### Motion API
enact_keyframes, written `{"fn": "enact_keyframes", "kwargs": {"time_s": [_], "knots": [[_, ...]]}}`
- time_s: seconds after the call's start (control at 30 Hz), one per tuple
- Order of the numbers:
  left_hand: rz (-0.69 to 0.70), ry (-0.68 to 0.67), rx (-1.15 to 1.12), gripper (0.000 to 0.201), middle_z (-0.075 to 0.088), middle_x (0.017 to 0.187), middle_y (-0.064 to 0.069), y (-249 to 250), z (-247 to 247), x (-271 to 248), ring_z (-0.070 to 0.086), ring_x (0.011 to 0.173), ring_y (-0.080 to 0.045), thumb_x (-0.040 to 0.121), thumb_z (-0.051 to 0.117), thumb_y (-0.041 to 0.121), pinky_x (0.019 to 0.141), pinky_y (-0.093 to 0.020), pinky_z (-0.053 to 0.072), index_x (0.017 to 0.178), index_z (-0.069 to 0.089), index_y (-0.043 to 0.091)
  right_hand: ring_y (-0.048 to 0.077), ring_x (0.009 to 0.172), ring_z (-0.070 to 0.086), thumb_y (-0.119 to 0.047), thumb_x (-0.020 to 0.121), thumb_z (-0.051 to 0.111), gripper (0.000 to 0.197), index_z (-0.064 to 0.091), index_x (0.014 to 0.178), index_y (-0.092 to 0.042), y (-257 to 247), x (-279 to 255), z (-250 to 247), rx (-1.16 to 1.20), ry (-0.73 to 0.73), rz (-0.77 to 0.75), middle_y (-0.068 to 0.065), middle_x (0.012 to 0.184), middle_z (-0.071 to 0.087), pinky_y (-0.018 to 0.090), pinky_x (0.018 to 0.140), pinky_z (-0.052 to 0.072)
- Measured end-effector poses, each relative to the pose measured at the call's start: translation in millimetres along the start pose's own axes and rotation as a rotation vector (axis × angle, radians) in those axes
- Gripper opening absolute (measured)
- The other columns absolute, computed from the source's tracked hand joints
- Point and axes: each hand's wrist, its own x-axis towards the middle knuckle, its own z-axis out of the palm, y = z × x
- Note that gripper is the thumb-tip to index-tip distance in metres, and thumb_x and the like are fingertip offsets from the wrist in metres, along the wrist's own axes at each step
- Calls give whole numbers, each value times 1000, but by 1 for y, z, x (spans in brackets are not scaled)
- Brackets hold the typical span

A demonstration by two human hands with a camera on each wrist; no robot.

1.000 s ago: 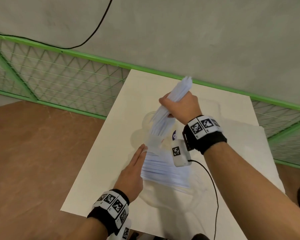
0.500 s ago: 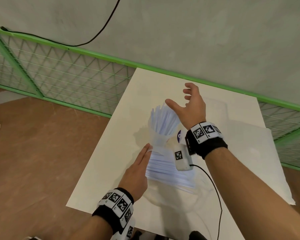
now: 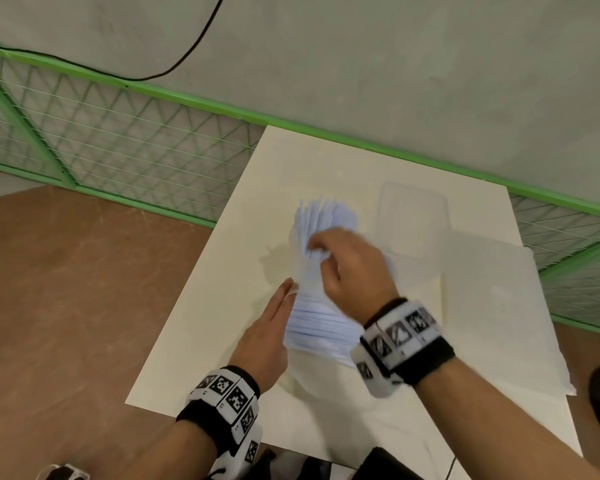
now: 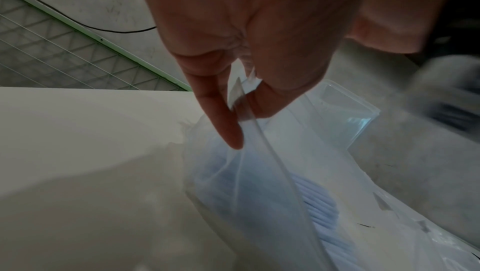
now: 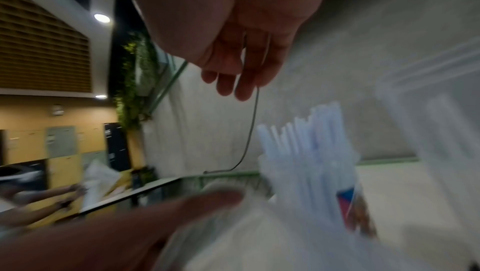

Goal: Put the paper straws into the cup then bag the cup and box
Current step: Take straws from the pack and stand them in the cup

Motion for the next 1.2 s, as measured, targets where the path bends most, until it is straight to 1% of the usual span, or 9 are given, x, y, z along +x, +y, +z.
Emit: {"fn": "enact_keyframes", "kwargs": {"time_s": [0.1, 0.17, 0.27, 0.43, 0.67, 0.8, 1.0, 1.07, 1.2], "knots": [[1, -29, 9, 104, -20, 149, 42, 2, 3, 0, 57, 87, -11, 75, 42, -19, 58, -12, 40, 155, 4, 36, 25, 67, 60, -12, 79, 36, 26, 61, 85, -18, -17, -58, 18, -1, -255, 15, 2, 75, 63, 35, 55, 48], [22, -55, -8, 107, -17, 153, 39, 3, 7, 0, 58, 99, -10, 74, 42, -21, 60, -9, 39, 155, 2, 36, 30, 84, 61, -6, 82, 40, 29, 63, 98, -15, -8, -90, 40, -66, -492, 165, 6, 92, 66, 41, 63, 49], [52, -77, -9, 109, -15, 156, 36, 8, 12, 0, 55, 115, -9, 74, 44, -20, 68, -15, 46, 155, 0, 38, 33, 100, 57, 2, 79, 54, 45, 58, 123, -10, 16, -125, 72, -250, -633, 279, 9, 116, 61, 42, 77, 49], [82, -58, -7, 108, -13, 156, 36, 8, 15, -2, 55, 118, -14, 73, 46, -19, 78, -29, 55, 155, 4, 37, 24, 71, 65, -9, 50, 85, 41, 71, 89, -16, 30, -147, 97, -430, -640, 348, 1, 87, 69, 33, 55, 53], [62, -20, -23, 106, -10, 156, 38, -1, 12, -9, 57, 119, -15, 74, 47, -19, 85, -38, 56, 156, 7, 37, 33, 109, 57, -6, 87, 57, 35, 60, 121, -12, 25, -147, 97, -464, -683, 371, 8, 121, 61, 45, 88, 46], [51, -9, -20, 104, -9, 156, 36, -3, 12, -10, 57, 116, -14, 76, 47, -19, 82, -36, 56, 156, 9, 34, 24, 71, 65, -12, 55, 86, 44, 70, 95, -20, 24, -145, 101, -413, -627, 427, -1, 85, 68, 37, 59, 52], [46, -6, -15, 103, -8, 157, 36, -3, 11, -11, 57, 115, -13, 76, 49, -17, 80, -35, 57, 156, 9, 34, 24, 70, 64, -11, 52, 85, 38, 71, 87, -21, 29, -145, 105, -460, -614, 392, -2, 82, 67, 37, 57, 51], [49, -1, -20, 103, -8, 157, 35, -3, 11, -11, 56, 117, -12, 76, 49, -17, 80, -34, 57, 156, 10, 34, 27, 75, 65, -9, 59, 80, 35, 71, 91, -19, 28, -142, 104, -445, -634, 423, 0, 87, 67, 39, 62, 51], [49, -1, -25, 103, -8, 157, 36, -3, 10, -11, 54, 122, -10, 77, 49, -17, 80, -28, 56, 156, 8, 35, 34, 115, 52, -4, 89, 48, 36, 57, 123, -12, 29, -135, 106, -453, -691, 371, 8, 125, 57, 47, 96, 39]]}}
